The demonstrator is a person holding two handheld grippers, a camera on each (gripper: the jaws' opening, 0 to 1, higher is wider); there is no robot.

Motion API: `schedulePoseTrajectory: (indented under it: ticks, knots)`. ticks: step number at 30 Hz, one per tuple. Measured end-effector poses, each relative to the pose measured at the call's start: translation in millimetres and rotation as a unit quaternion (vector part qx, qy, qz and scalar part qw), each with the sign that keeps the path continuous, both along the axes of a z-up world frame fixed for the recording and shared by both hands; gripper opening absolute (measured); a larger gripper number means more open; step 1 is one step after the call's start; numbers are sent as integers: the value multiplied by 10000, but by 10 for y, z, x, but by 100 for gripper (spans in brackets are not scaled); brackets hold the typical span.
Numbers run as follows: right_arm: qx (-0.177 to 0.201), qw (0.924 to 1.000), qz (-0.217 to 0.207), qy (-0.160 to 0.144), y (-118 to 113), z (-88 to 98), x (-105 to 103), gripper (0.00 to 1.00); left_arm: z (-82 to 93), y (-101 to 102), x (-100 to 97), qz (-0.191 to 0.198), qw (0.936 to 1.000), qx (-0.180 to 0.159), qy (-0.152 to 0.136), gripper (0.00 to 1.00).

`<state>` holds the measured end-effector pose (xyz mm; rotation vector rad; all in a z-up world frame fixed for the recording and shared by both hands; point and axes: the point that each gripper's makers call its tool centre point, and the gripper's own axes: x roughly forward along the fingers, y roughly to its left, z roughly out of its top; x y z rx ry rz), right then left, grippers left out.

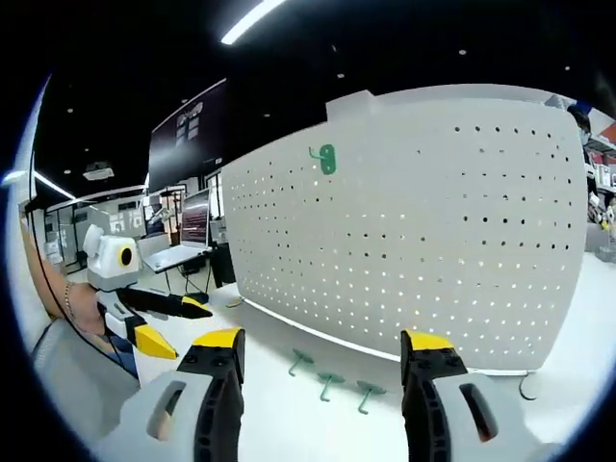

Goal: Insert the hook assembly into the mounting plate slot until the hook locks in place.

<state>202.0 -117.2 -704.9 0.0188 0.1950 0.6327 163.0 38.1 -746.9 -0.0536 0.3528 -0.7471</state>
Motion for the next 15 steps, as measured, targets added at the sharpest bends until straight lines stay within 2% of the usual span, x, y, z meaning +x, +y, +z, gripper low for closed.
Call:
schedulePoseTrajectory:
  ticks: [15]
  knots:
    - [-131, 9988, -29, 462, -242, -286, -232, 66, -45, 80, -24, -35, 9999, 136, 88, 73]
